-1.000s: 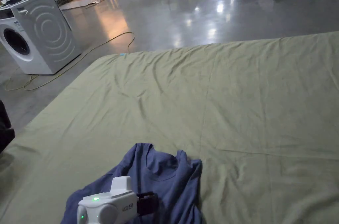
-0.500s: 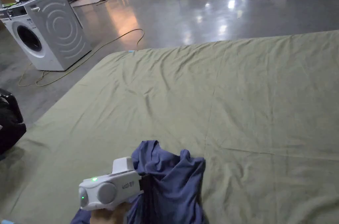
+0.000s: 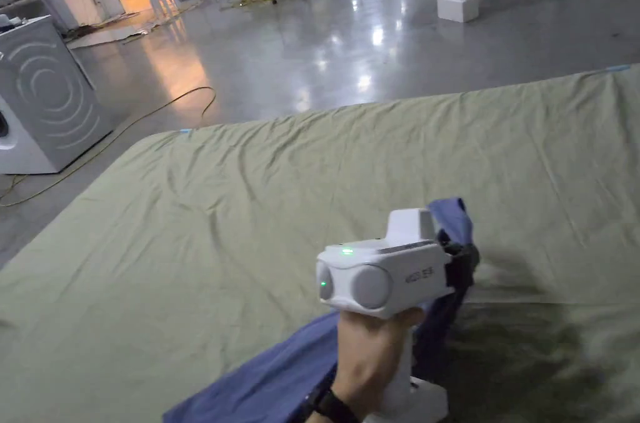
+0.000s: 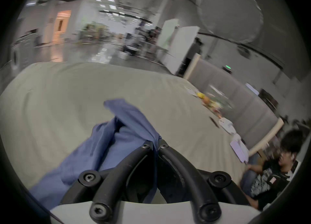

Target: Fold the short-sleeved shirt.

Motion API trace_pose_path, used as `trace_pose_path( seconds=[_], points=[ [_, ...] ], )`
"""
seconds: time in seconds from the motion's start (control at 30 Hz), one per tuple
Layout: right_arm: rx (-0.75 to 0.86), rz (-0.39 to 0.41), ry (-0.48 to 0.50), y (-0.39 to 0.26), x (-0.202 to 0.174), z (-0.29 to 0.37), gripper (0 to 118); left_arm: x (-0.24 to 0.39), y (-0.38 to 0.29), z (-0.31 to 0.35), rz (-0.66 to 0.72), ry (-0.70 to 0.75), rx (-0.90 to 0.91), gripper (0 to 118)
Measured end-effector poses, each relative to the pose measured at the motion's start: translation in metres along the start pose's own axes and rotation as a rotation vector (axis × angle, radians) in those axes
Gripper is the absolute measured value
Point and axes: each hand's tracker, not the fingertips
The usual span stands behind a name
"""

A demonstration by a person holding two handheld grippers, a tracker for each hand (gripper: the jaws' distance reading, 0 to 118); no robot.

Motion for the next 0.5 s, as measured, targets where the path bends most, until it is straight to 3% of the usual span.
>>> trace_pose_path(
  seconds=[0.1, 0.3, 0.43, 0.47, 0.5],
  points=[
    [0.004, -0.018, -0.044, -0.005, 0.015, 0.012, 0, 0.076, -0.036, -0.039, -0.108, -0.143, -0.086, 4],
    [0.002, -0.053, -0.091, -0.013, 0.037, 0.029, 0, 0.184, -0.14, -0.064, -0.111, -0.363, -0.282, 4],
    [-0.001, -0.059, -0.098, -0.018, 0.042, 0.033, 0, 0.205, -0.187, -0.065, -0.17, -0.299, -0.31, 4],
    [-0.001, -0.058, -0.095, -0.019, 0.042, 0.034, 0, 0.202, -0.19, -0.065, -0.202, -0.295, -0.308, 11],
    [0.0, -0.058, -0.094, -0.02, 0.041, 0.033, 0, 0.196, -0.189, -0.064, -0.191, -0.311, -0.315, 25]
  ],
)
